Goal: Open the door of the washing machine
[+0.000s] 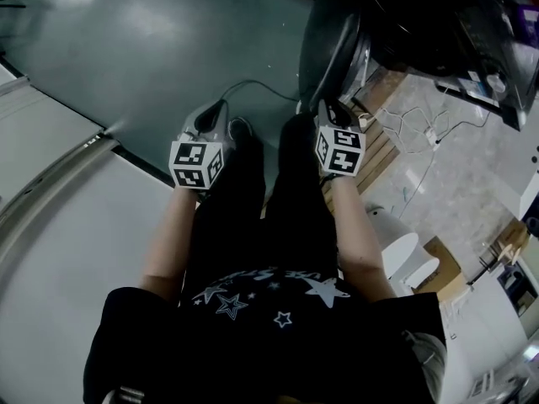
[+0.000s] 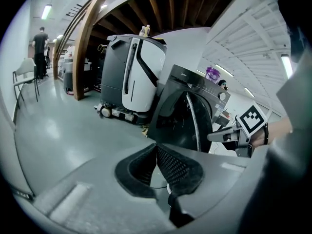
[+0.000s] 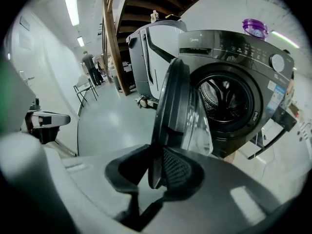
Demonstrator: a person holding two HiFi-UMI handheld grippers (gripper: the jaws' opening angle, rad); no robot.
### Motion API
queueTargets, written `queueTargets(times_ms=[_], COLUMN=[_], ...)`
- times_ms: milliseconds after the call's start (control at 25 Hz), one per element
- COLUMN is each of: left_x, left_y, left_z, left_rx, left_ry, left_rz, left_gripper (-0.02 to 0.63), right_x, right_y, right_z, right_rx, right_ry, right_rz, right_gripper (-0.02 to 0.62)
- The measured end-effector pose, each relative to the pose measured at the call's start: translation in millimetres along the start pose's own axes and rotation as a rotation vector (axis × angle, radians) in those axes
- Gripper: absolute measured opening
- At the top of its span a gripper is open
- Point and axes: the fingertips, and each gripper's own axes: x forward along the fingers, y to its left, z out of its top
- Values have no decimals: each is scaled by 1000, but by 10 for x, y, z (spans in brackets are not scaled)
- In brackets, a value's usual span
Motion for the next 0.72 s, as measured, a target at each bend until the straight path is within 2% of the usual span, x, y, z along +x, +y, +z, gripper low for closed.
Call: queueTargets(times_ms=[400, 720], left_x=[-434, -672], left_y=[656, 1165], left_z=[-130, -131], left_rx=[-106, -168], left_ry=[-59, -110], left_rz=[92, 154], left_gripper=[12, 12], right_x=[311, 606], right_y=[807, 1321], right_z=[296, 608], right_rx=[24, 107], right_ry=[7, 9], right_rz=[32, 41], right_gripper=[104, 112])
